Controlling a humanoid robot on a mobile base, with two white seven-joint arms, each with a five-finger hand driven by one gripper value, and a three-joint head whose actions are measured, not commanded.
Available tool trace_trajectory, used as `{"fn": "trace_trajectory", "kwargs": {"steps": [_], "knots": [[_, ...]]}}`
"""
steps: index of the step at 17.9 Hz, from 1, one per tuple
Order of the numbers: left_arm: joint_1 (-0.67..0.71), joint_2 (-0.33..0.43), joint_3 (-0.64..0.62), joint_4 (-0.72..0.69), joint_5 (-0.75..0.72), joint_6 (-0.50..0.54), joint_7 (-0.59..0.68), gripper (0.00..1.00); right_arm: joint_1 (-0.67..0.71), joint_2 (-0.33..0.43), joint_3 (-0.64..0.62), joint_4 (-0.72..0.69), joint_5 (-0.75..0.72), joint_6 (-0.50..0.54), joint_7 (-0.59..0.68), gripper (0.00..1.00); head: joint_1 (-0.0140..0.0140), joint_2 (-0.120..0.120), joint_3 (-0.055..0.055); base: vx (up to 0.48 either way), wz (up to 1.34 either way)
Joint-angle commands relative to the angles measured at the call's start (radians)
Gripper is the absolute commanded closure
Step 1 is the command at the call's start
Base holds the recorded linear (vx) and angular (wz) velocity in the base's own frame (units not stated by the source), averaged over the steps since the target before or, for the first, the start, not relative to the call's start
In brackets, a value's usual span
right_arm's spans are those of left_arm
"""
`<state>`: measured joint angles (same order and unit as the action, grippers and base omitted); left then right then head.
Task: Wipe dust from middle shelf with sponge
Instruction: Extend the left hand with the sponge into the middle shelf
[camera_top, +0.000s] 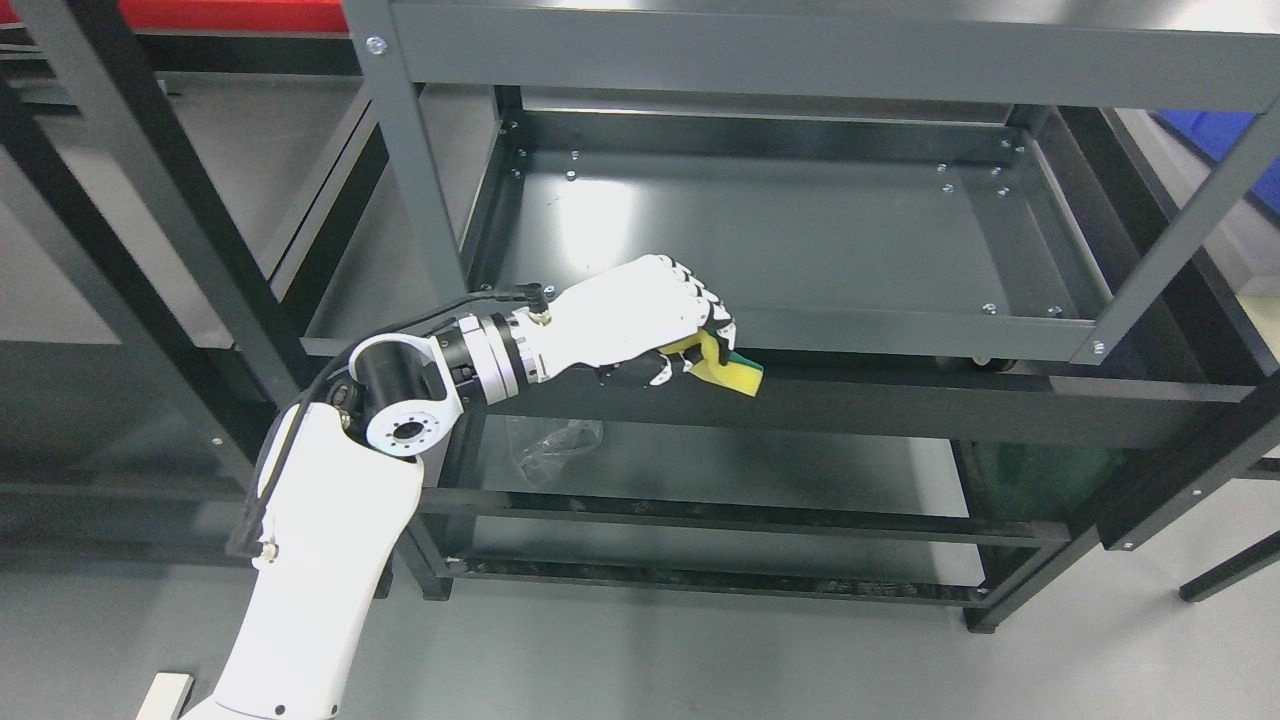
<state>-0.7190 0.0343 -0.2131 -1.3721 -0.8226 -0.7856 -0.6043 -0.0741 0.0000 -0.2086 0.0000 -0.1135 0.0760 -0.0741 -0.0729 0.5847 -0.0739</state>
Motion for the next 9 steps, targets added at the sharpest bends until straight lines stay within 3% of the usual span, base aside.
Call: {"fn": "trace_trajectory", "kwargs": {"steps": [1, 4, 6, 9], "knots": [[-0.060, -0.017, -0.187, 0.001, 0.031, 0.000, 0.000, 0.99, 0.000, -0.017, 0.000, -0.017, 0.000, 0.001, 0.001, 0.00, 0.0000, 0.000, 0.000, 0.046, -0.24], [-0.199, -0.017, -0.307, 0.001, 0.094, 0.000, 0.027, 0.99, 0.000, -0.017, 0.000, -0.017, 0.000, 0.001, 0.001, 0.00, 0.0000, 0.000, 0.000, 0.043, -0.25], [-0.302, -0.017, -0.334, 0.014, 0.121, 0.000, 0.111, 0.99, 0.000, -0.017, 0.000, -0.017, 0.000, 0.001, 0.001, 0.00, 0.0000, 0.000, 0.000, 0.040, -0.19], [-0.315, -0.017, -0.367, 0.050, 0.195, 0.000, 0.265, 0.99, 0.000, -0.017, 0.000, -0.017, 0.000, 0.001, 0.001, 0.00, 0.0000, 0.000, 0.000, 0.035, -0.10]]}}
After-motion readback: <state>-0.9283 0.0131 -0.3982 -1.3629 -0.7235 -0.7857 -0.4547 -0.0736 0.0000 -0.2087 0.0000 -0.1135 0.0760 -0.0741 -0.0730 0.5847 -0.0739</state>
